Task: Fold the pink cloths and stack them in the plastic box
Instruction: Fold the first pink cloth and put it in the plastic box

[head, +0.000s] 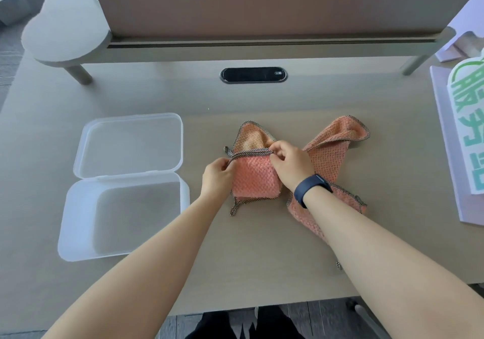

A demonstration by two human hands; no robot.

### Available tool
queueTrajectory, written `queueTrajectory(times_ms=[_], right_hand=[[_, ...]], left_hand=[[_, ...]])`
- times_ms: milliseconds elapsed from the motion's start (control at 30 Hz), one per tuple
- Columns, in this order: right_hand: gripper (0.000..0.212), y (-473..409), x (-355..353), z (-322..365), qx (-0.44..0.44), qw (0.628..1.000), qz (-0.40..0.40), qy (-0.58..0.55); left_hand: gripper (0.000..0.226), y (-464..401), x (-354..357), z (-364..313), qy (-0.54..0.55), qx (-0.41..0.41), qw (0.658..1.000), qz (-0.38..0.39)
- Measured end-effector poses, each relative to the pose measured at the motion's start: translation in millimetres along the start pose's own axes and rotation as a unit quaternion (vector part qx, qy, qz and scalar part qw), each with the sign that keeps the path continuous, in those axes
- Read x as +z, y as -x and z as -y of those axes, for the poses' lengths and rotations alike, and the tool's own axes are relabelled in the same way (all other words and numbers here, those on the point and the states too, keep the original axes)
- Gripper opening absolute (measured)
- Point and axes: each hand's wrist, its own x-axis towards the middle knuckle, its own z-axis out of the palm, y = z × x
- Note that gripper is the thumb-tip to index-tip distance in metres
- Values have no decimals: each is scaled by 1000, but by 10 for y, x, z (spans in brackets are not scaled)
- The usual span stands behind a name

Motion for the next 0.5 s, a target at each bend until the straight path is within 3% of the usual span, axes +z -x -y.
queueTrajectory(times_ms=[500], right_hand=[[10, -206, 153, -122, 68, 996, -23, 55]], left_hand=[[40, -269, 201, 48, -120, -23, 992, -29]])
